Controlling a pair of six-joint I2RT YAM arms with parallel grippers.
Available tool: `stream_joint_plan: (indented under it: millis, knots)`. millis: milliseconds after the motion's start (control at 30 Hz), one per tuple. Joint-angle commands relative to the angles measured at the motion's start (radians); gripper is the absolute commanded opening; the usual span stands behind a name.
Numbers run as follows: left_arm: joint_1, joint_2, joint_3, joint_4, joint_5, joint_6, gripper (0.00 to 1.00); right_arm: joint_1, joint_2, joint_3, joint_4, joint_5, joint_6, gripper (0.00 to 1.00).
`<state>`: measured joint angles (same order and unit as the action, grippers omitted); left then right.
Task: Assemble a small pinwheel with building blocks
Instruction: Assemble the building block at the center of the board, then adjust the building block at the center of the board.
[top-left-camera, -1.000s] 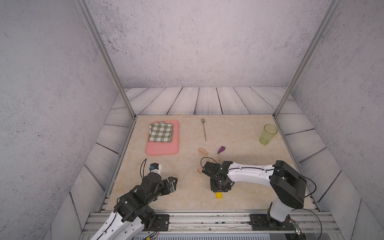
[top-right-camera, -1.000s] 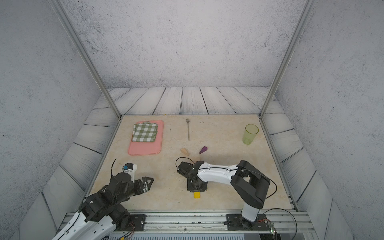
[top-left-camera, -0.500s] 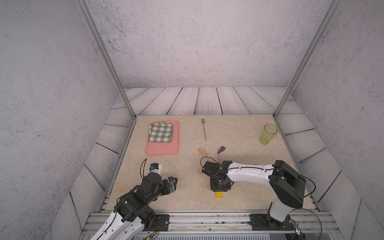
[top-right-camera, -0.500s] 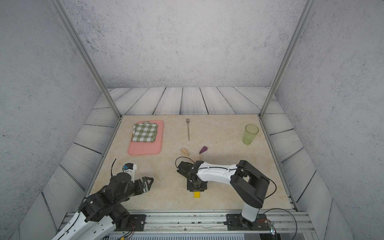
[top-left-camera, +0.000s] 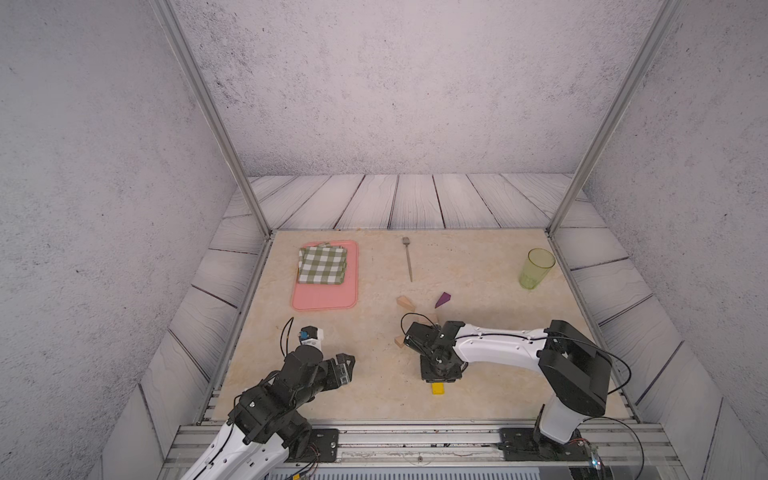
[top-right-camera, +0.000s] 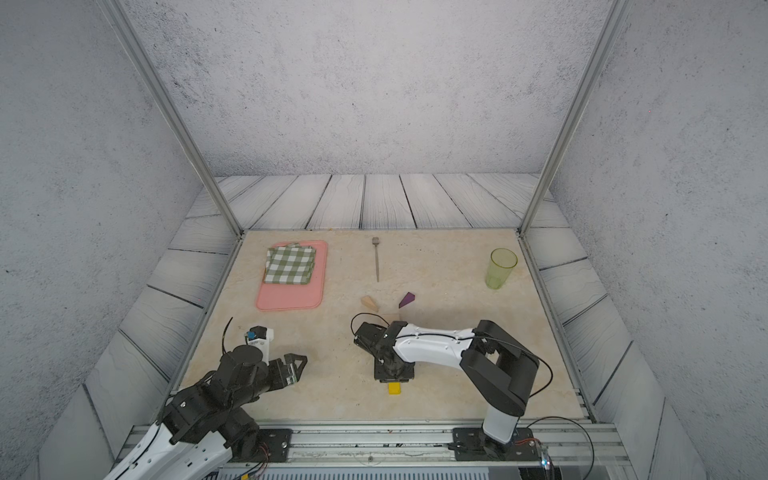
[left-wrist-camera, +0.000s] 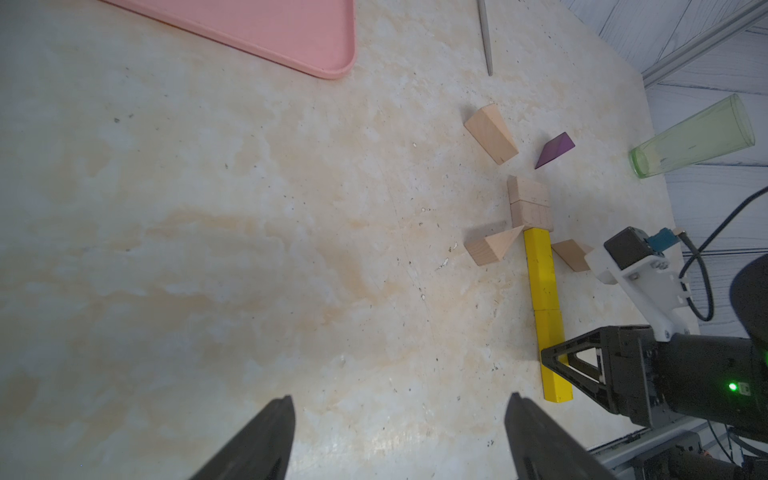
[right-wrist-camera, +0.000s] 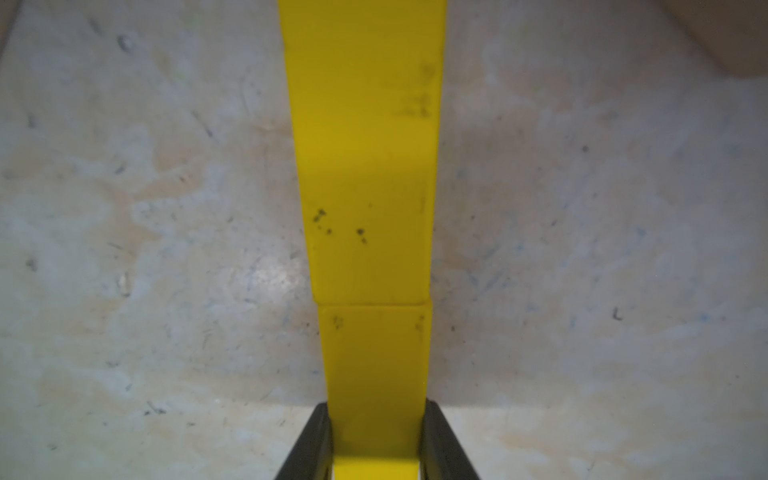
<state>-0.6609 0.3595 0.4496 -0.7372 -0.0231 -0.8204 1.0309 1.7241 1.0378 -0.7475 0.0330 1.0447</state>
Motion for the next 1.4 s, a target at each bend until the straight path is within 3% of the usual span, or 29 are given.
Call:
stream_joint_plan:
  millis: [0,367,667,767,933,1133,1367]
  knots:
    - [0.005,-0.010,-0.011,-0.005,-0.014,-0.008,0.86,-0.005,0.043,0.010,-0.004,0.030,0.001,0.36]
    - [0.006,-0.012,-0.011,-0.005,-0.011,-0.008,0.86,-0.004,0.011,0.017,-0.020,0.041,-0.004,0.50]
    - [0.006,-0.013,-0.006,-0.009,-0.018,-0.008,0.86,-0.060,-0.201,0.133,-0.192,0.111,-0.113,0.59]
    - [0.006,-0.013,-0.008,-0.009,-0.019,-0.008,0.86,-0.164,-0.273,0.145,-0.207,0.064,-0.244,0.60]
    - [0.006,-0.011,-0.006,-0.008,-0.018,-0.006,0.86,-0.307,-0.299,0.163,-0.247,0.050,-0.593,0.58]
    - [0.006,-0.011,-0.009,-0.008,-0.020,-0.007,0.86,-0.331,-0.245,0.163,-0.219,0.064,-0.892,0.56]
    - [0.004,-0.017,-0.006,-0.010,-0.017,-0.009,0.86,-0.333,-0.128,0.146,-0.150,0.045,-1.016,0.53]
